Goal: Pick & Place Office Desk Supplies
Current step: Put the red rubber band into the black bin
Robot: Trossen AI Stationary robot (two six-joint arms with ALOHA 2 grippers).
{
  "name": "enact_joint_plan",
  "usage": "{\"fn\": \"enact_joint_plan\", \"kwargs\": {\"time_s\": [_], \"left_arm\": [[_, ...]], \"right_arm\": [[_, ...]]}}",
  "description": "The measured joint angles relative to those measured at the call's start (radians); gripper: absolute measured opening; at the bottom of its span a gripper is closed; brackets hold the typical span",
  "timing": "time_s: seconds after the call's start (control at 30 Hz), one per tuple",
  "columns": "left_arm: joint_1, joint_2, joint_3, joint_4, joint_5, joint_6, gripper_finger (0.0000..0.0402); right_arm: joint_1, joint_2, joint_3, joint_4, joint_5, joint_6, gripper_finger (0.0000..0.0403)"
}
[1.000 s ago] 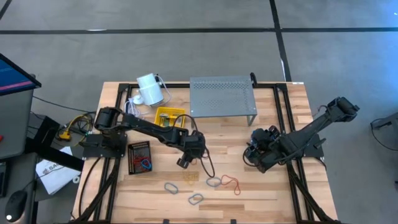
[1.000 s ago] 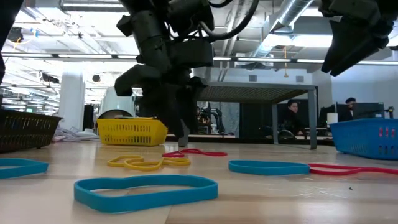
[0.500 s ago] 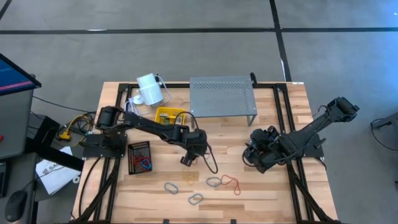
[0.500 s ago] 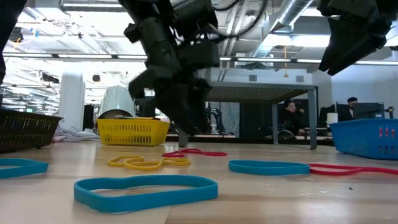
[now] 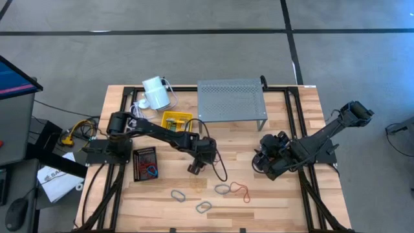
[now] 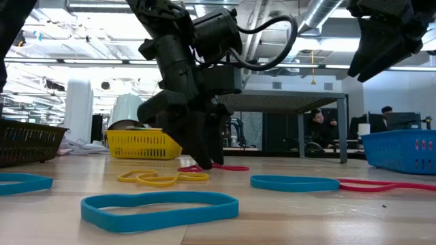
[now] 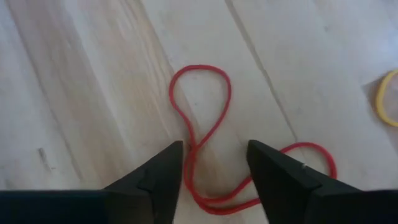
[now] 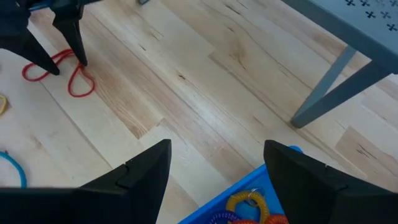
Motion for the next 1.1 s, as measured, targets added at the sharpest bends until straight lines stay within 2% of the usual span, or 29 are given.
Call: {"fn": "enact_joint_plan", "kwargs": {"time_s": [0.13,0.33,0.4,0.7,0.8,1.1], "left_arm": [[0.005,0.016,0.001,-0.007,0.053,-0.010,0.0121],[0.005,0.016,0.000,-0.008,0.050,-0.069,0.0028],[0.006,0.013,0.000,-0.008,0.046,-0.096,0.0008],[-0.002,-0.003,-0.001,-0.053,0.042,-0.114,0.0001],[-0.005,-0.045,-0.010,-0.118,0.042,-0.134,0.0001],[-0.006,-0.186,-0.007,-0.160,0.033,-0.141,0.0001]], "right_arm": [[0.002,0.000,0.000,0.012,0.000,-0.001,0.0254],[0.004,0.000,0.000,0.022,-0.001,-0.001,0.0254],[0.004,0.000,0.000,0.022,-0.003,-0.001,0.0254],[0.003,0.000,0.000,0.024,-0.004,-0.024,0.0254],[0.003,0.000,0.000,0.024,-0.003,-0.025,0.0254],[0.003,0.000,0.000,0.024,0.000,-0.027,0.0254]]}}
